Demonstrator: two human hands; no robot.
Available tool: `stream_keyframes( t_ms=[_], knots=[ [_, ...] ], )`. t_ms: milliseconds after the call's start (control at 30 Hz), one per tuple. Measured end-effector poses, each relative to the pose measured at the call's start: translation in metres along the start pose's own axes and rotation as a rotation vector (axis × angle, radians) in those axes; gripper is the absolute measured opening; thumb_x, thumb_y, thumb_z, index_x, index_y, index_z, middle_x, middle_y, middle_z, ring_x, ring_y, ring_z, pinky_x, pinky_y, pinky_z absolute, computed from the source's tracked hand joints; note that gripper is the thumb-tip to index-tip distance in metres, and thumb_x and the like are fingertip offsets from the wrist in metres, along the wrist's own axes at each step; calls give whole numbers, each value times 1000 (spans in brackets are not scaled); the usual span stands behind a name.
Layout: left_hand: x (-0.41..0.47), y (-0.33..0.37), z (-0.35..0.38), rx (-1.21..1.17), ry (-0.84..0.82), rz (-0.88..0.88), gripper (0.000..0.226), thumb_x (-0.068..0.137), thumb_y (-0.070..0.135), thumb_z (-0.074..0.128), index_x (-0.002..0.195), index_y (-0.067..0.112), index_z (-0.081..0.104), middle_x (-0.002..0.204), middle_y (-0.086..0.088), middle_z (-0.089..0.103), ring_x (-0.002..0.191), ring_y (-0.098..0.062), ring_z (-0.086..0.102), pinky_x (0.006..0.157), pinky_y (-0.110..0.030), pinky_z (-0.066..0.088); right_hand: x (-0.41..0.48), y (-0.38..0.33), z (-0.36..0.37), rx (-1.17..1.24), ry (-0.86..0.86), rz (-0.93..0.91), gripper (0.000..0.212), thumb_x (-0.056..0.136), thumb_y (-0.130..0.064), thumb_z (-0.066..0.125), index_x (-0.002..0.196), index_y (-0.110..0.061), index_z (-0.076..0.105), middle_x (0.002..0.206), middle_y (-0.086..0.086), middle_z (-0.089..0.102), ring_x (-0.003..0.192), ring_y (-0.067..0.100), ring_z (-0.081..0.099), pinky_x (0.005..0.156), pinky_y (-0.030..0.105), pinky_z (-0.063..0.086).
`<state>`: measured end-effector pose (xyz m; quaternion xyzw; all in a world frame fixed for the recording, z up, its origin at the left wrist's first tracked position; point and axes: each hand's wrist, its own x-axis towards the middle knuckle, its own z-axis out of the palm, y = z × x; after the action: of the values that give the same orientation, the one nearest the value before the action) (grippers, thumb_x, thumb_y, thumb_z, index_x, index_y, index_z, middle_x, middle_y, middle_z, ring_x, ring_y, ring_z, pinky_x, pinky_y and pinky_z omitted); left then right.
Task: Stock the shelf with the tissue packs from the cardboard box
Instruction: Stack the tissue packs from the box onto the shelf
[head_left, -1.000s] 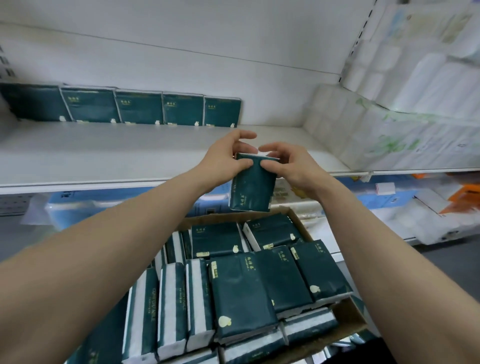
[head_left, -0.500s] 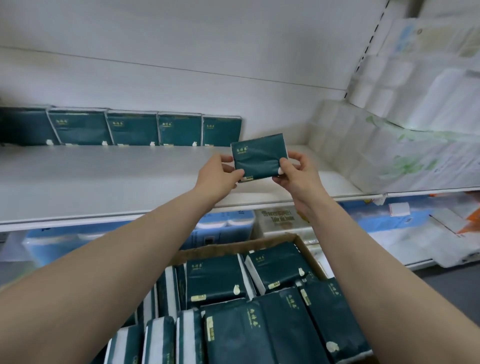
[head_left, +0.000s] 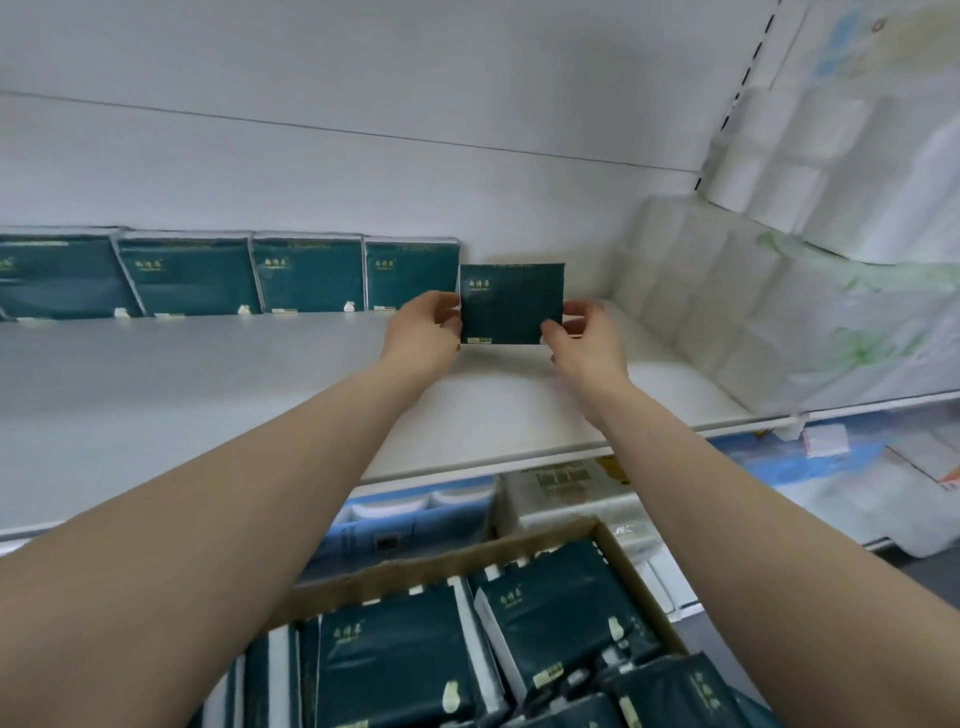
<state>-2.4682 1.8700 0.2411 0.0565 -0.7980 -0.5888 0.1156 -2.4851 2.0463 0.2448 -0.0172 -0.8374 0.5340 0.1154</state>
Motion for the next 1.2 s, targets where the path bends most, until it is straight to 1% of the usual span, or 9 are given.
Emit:
stream_keyframes(
  t_ms=[67, 167, 267, 367, 467, 600, 700, 933, 1200],
  knots=[
    [12, 1, 9, 42, 5, 22, 37, 98, 10, 45, 134, 16, 53, 129, -1, 62, 114, -21, 60, 104, -38, 47, 15, 5, 7, -61, 22, -13, 34, 97, -25, 57, 129, -16, 52, 116, 8, 60, 97, 23, 62, 87, 37, 52],
    [28, -1, 18, 154, 3, 75, 42, 99, 10, 45, 140, 18, 48, 135, 1, 57, 119, -18, 56, 106, -29, 40, 36, 11, 17, -119, 38, -14, 37, 97, -25, 55, 132, -14, 54, 118, 10, 59, 93, 23, 58, 78, 28, 43],
    [42, -13, 25, 222, -3, 164, 47, 96, 10, 48, 141, 21, 46, 129, -1, 52, 111, -13, 55, 107, -28, 38, 54, 14, 27, -126, 16, -2, 34, 96, -23, 53, 129, -14, 58, 116, 12, 62, 91, 24, 59, 76, 26, 41],
    [47, -21, 26, 282, 16, 185, 43, 95, 12, 50, 138, 19, 47, 122, -5, 45, 104, -14, 50, 97, -21, 35, 69, 16, 38, -137, -24, -20, 28, 95, -20, 52, 120, -13, 63, 113, 14, 64, 90, 25, 59, 74, 25, 39],
    [48, -23, 26, 325, 12, 188, 47, 95, 12, 50, 141, 18, 43, 127, -9, 43, 112, -22, 51, 97, -22, 35, 75, 20, 46, -175, -17, -53, 28, 95, -20, 52, 119, -13, 63, 118, 14, 61, 92, 24, 57, 77, 23, 36],
    [46, -22, 31, 460, -5, 177, 63, 95, 13, 50, 152, 16, 24, 133, -10, 37, 114, -26, 49, 100, -26, 35, 71, 21, 45, -199, 1, -113, 41, 96, -19, 53, 136, -16, 51, 127, 7, 57, 107, 21, 57, 83, 21, 36],
    [44, -19, 31, 504, -12, 167, 61, 95, 15, 50, 151, 14, 26, 135, -11, 38, 114, -29, 50, 99, -28, 38, 65, 18, 43, -213, -19, -139, 46, 98, -19, 53, 143, -18, 44, 132, 2, 58, 107, 18, 58, 85, 20, 37],
    [43, -16, 31, 575, -32, 177, 60, 97, 15, 47, 152, 13, 23, 148, -9, 40, 126, -28, 47, 99, -29, 36, 66, 18, 45, -347, -121, -159, 47, 100, -18, 45, 147, -21, 45, 146, 1, 53, 130, 22, 51, 102, 23, 35],
    [41, -13, 30, 567, -46, 149, 57, 98, 14, 46, 152, 14, 26, 150, -8, 41, 130, -27, 45, 103, -29, 36, 65, 18, 39, -305, -127, -142, 47, 100, -11, 41, 146, -22, 48, 148, 1, 51, 132, 21, 49, 104, 20, 33]
  ],
)
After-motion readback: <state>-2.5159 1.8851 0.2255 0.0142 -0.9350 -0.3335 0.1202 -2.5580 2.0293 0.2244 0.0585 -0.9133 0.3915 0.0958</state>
